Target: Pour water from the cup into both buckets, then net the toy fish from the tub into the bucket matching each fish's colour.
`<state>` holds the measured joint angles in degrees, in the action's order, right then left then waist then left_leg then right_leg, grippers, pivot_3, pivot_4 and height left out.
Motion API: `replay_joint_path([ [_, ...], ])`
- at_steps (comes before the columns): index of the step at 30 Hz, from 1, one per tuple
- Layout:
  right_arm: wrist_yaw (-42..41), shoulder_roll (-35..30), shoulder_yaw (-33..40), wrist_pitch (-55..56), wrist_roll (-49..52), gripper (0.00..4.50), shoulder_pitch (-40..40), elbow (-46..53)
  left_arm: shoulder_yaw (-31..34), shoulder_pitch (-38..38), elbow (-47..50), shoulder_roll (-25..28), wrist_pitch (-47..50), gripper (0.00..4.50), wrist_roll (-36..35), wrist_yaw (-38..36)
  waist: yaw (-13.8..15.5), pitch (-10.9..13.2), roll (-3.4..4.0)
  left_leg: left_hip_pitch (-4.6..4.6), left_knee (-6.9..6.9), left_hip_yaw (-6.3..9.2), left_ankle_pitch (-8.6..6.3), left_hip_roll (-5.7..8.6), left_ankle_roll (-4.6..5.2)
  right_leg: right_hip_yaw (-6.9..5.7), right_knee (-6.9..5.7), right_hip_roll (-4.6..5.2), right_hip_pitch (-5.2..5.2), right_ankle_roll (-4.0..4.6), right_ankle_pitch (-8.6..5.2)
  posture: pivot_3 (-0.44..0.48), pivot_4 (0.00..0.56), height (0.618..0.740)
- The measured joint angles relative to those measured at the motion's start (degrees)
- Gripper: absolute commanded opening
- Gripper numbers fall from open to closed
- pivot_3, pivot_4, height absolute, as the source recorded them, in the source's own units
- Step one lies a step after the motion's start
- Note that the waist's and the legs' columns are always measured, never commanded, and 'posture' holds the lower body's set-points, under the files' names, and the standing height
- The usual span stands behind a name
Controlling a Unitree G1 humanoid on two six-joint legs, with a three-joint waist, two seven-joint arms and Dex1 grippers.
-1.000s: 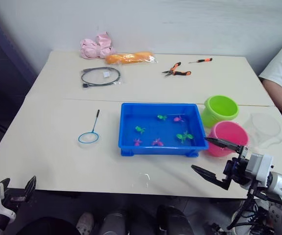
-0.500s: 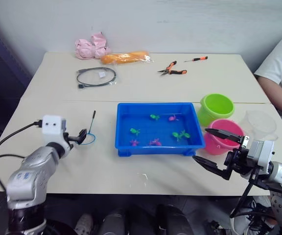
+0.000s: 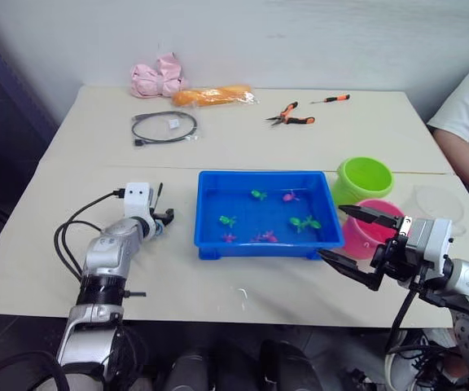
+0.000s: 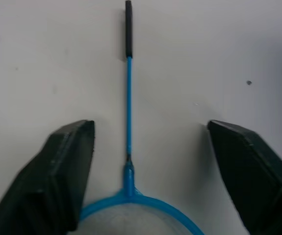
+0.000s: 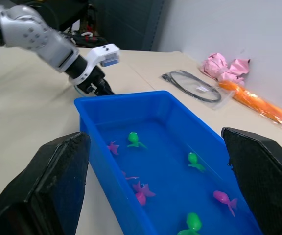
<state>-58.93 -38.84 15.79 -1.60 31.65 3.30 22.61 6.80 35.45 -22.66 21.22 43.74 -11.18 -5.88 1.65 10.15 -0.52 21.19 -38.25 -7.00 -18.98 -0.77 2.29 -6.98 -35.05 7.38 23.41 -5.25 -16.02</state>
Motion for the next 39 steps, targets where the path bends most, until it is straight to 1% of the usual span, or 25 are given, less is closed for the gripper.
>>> replay_joint_path([
  [2, -0.4, 0.0, 0.4, 0.6, -0.1, 4.5, 1.1, -0.1, 0.4, -0.2, -0.3, 0.1, -0.5, 1.91, 0.6, 0.1, 0.0, 0.0, 0.04, -0.03, 0.0, 0.03, -0.01, 0.02, 0.02, 0.03, 0.0, 0.06, -0.06, -0.02, 0.01, 0.0, 0.15, 0.74],
  [3, -0.4, 0.0, 0.8, 1.1, -0.2, 4.5, 2.0, -0.5, 1.0, -0.8, 0.0, -0.1, -1.1, 1.39, 0.7, 0.4, 0.0, 0.0, 0.04, -0.04, -0.01, 0.05, -0.02, 0.03, 0.04, 0.1, 0.01, 0.08, -0.08, -0.03, 0.02, 0.0, 0.15, 0.74],
  [4, -0.4, 0.0, 1.1, 1.6, -0.2, 4.5, 2.6, -0.7, 1.6, -1.5, 0.4, -0.2, -1.4, 1.0, 0.8, 0.6, 0.0, 0.0, 0.04, -0.04, -0.01, 0.04, -0.02, 0.04, 0.05, 0.12, 0.03, 0.08, -0.09, -0.06, 0.03, 0.0, 0.15, 0.74],
  [5, -0.3, 0.1, 2.0, 2.0, -0.3, 4.5, 3.3, -1.0, 2.5, -2.7, 1.7, -0.5, -1.8, 0.46, 0.7, 0.9, -0.1, 0.0, 0.05, -0.05, 0.0, 0.03, -0.03, 0.06, 0.06, 0.18, 0.03, 0.11, -0.09, -0.08, 0.05, 0.0, 0.15, 0.74],
  [6, -0.3, 0.1, 2.9, 2.9, -0.3, 4.5, 3.9, -1.6, 3.4, -4.1, 2.8, -1.0, -2.0, 0.06, 0.6, 1.0, -0.1, 0.0, 0.06, -0.06, -0.01, 0.02, -0.03, 0.08, 0.08, 0.23, 0.04, 0.12, -0.11, -0.09, 0.05, 0.0, 0.15, 0.74],
  [9, -0.5, 0.1, 3.4, 4.2, -0.4, 4.5, 4.3, -2.6, 4.9, -6.9, 6.2, -1.9, -2.5, 0.02, 0.1, 0.7, -0.2, 0.0, 0.05, -0.14, -0.02, 0.03, -0.03, 0.07, 0.08, 0.4, 0.07, 0.13, -0.19, -0.1, 0.06, 0.0, 0.15, 0.74],
  [12, -0.5, 0.1, 3.6, 4.5, -0.6, 4.5, 4.1, -3.3, 6.2, -10.3, 9.0, -1.9, -4.8, 0.02, -1.6, -2.6, -0.3, 0.0, 0.04, -0.13, -0.01, 0.03, -0.01, 0.02, 0.03, 0.44, 0.07, 0.11, -0.15, -0.1, 0.06, 0.0, 0.15, 0.74],
  [13, -0.4, 0.0, 3.6, 4.3, -0.6, 4.5, 3.6, -3.3, 6.5, -11.1, 9.6, -1.6, -5.1, 0.02, -2.9, -4.7, -0.3, 0.0, 0.03, -0.09, -0.01, 0.03, -0.01, 0.02, 0.02, 0.45, 0.07, 0.11, -0.1, -0.1, 0.06, 0.0, 0.15, 0.74],
  [15, 0.0, -0.8, 4.2, 3.0, 0.2, 4.5, 2.6, -3.1, 7.5, -12.3, 11.8, -0.4, -6.1, 0.02, -6.9, -11.5, -0.3, 0.0, -0.08, 0.02, -0.02, 0.03, 0.0, 0.02, 0.0, 0.45, 0.06, 0.12, 0.02, -0.09, 0.05, 0.0, 0.15, 0.74],
  [16, 0.7, -1.7, 4.3, 1.0, 1.1, 4.5, 1.8, -2.6, 8.0, -12.8, 13.5, 1.6, -7.5, 0.02, -9.1, -16.4, -0.3, 0.1, -0.18, 0.09, -0.05, 0.04, 0.02, 0.0, -0.03, 0.45, 0.05, 0.12, 0.11, -0.06, 0.04, 0.0, 0.15, 0.74],
  [18, 2.8, -5.6, 4.6, -5.9, 4.3, 4.5, -0.3, -0.2, 8.6, -13.0, 17.7, 9.8, -12.0, 0.02, -13.0, -29.0, -0.7, 0.2, -0.28, 0.11, -0.06, 0.06, 0.0, -0.06, -0.15, 0.45, 0.05, 0.11, 0.2, 0.06, -0.02, 0.0, 0.15, 0.74],
  [20, 5.6, -8.8, 4.7, -13.2, 7.7, 4.5, -3.0, 2.2, 9.7, -11.1, 21.0, 17.0, -17.0, 0.02, -15.2, -40.1, -0.9, 0.1, -0.2, 0.0, -0.03, 0.08, -0.03, -0.08, -0.2, 0.42, 0.07, 0.13, 0.13, 0.15, -0.07, 0.0, 0.15, 0.74],
  [21, 7.4, -10.7, 4.2, -17.7, 9.7, 4.5, -5.3, 3.2, 8.9, -10.0, 21.9, 21.0, -19.5, 0.02, -15.7, -46.7, -0.9, 0.2, -0.11, 0.02, -0.04, 0.08, -0.03, -0.08, -0.21, 0.43, 0.08, 0.14, 0.13, 0.18, -0.09, 0.0, 0.15, 0.74],
  [22, 8.6, -12.6, 3.8, -21.3, 11.4, 4.5, -7.4, 3.8, 7.3, -9.0, 22.2, 23.9, -20.9, 0.02, -15.7, -51.7, -1.0, 0.2, 0.07, 0.03, -0.04, 0.08, -0.04, -0.06, -0.2, 0.43, 0.1, 0.17, 0.13, 0.18, -0.09, 0.0, 0.15, 0.74],
  [24, 10.5, -16.2, 1.9, -29.8, 16.1, 4.5, -12.4, 4.9, 3.1, -6.5, 21.8, 27.5, -22.8, 0.02, -15.6, -61.2, -0.8, 0.1, 0.27, 0.03, -0.03, 0.1, -0.04, -0.06, -0.17, 0.4, 0.09, 0.17, 0.13, 0.22, -0.11, 0.0, 0.15, 0.74],
  [25, 11.1, -17.7, 0.7, -33.5, 18.1, 4.5, -14.4, 5.3, 0.7, -5.3, 21.8, 28.2, -23.2, 0.02, -15.5, -64.8, -0.6, 0.1, 0.27, 0.1, 0.0, 0.16, -0.03, -0.06, -0.16, 0.34, 0.12, 0.17, 0.18, 0.22, -0.11, 0.0, 0.15, 0.74],
  [28, 12.7, -19.0, -3.1, -41.8, 22.8, 4.5, -20.5, 6.6, -7.2, -1.9, 22.0, 29.4, -23.4, 0.02, -14.8, -73.5, -0.4, 0.1, 0.24, 0.2, -0.01, 0.2, -0.03, -0.08, -0.15, 0.28, 0.12, 0.14, 0.22, 0.27, -0.14, 0.0, 0.15, 0.74],
  [30, 13.9, -19.1, -5.6, -46.4, 25.9, 4.5, -23.4, 7.1, -10.6, 0.4, 22.6, 28.3, -23.1, 0.02, -14.3, -75.9, -0.4, 0.2, 0.23, 0.27, -0.06, 0.19, -0.01, -0.07, -0.09, 0.25, 0.11, 0.12, 0.22, 0.25, -0.13, 0.0, 0.15, 0.74],
  [33, 14.9, -18.7, -9.2, -52.2, 30.1, 4.5, -26.9, 8.3, -15.8, 3.5, 26.3, 23.8, -21.6, 0.02, -13.9, -76.1, -0.3, 0.2, 0.22, 0.42, -0.19, 0.19, -0.01, -0.03, 0.1, 0.22, 0.06, 0.09, 0.19, 0.08, -0.04, 0.0, 0.15, 0.74],
  [35, 15.3, -17.8, -11.4, -54.6, 31.2, 4.5, -29.3, 8.6, -18.8, 5.0, 27.3, 21.1, -19.8, 0.02, -13.3, -75.3, -0.3, 0.2, 0.21, 0.62, -0.51, 0.2, -0.1, -0.03, 0.26, 0.2, 0.07, 0.04, 0.21, -0.02, 0.02, 0.0, 0.15, 0.74],
  [37, 15.4, -16.5, -13.8, -56.2, 31.2, 4.5, -31.8, 8.5, -20.4, 5.9, 27.1, 19.7, -18.6, 0.02, -12.9, -74.8, -0.9, 0.2, 0.18, 0.96, -0.86, 0.21, -0.16, -0.06, 0.34, 0.18, 0.06, -0.01, 0.38, -0.15, 0.09, 0.0, 0.15, 0.74],
  [39, 15.3, -15.1, -16.0, -57.4, 31.2, 4.5, -33.6, 8.5, -21.3, 6.8, 26.9, 18.1, -18.8, 0.02, -11.8, -73.9, -1.0, 0.2, 0.17, 1.01, -0.94, 0.22, -0.14, -0.03, 0.39, 0.16, 0.05, 0.01, 0.4, -0.21, 0.12, 0.0, 0.15, 0.74],
])
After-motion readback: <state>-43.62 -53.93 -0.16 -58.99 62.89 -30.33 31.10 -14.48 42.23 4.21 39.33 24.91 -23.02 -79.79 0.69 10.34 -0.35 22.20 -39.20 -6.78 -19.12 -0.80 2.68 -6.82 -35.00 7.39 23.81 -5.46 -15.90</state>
